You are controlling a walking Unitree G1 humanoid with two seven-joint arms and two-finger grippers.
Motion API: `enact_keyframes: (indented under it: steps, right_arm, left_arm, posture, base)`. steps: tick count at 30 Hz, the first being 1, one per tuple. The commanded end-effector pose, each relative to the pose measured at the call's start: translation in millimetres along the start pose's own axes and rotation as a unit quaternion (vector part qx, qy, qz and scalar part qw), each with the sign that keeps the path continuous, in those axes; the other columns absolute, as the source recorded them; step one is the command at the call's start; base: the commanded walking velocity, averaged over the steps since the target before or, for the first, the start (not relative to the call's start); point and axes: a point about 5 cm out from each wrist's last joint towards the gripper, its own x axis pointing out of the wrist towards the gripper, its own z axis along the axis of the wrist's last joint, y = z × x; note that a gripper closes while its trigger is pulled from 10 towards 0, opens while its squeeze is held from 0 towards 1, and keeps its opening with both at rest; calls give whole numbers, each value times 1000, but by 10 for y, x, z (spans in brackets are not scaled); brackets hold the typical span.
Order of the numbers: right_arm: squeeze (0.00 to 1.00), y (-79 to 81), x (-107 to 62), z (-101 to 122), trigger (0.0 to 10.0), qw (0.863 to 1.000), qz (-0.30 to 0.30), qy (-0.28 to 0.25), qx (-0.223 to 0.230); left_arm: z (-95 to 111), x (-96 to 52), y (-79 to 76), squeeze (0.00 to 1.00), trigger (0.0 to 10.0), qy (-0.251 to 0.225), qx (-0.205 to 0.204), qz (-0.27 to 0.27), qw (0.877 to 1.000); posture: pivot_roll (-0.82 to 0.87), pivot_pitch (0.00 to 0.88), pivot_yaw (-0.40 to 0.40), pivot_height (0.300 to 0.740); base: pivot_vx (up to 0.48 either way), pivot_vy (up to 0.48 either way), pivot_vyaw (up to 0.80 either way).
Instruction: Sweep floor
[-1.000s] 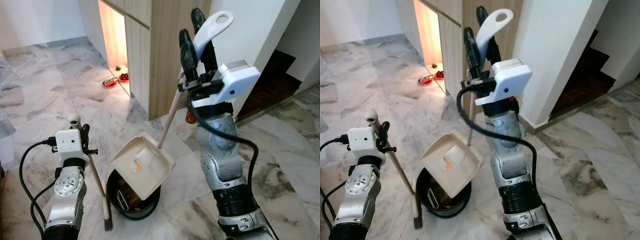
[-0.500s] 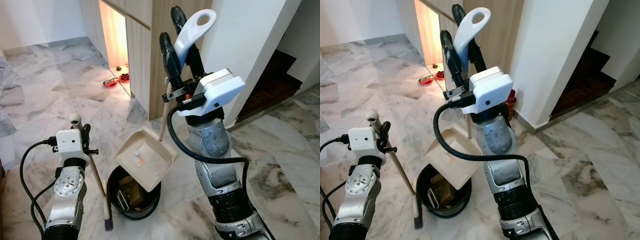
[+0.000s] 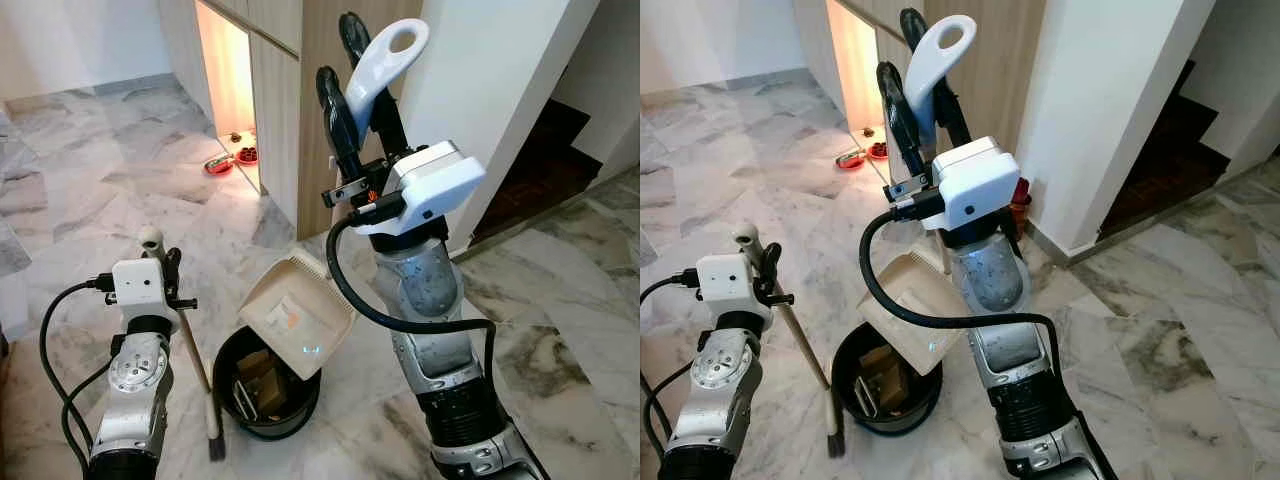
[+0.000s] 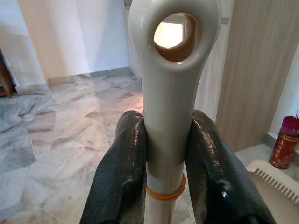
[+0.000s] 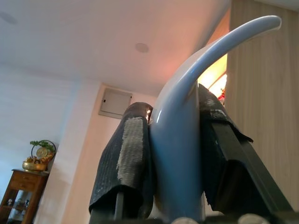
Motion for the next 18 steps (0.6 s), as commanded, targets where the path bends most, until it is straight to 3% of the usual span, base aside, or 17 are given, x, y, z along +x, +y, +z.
enact_keyframes:
  steps: [1,18]
  right_arm:
    - [0,10,68,203,10000,998,4,-57,-10]
    - [0,29,73,217,10000,997,15,-65,-25]
  left_arm:
    - [104,39,-20,0,10000,-28,-3,-4,1000]
    - [104,39,-28,0,10000,-28,-3,-5,1000]
  posture:
    - [73,0,-44,740]
    - [73,0,-43,740]
  base:
    - [0,0,0]
    - [0,0,0]
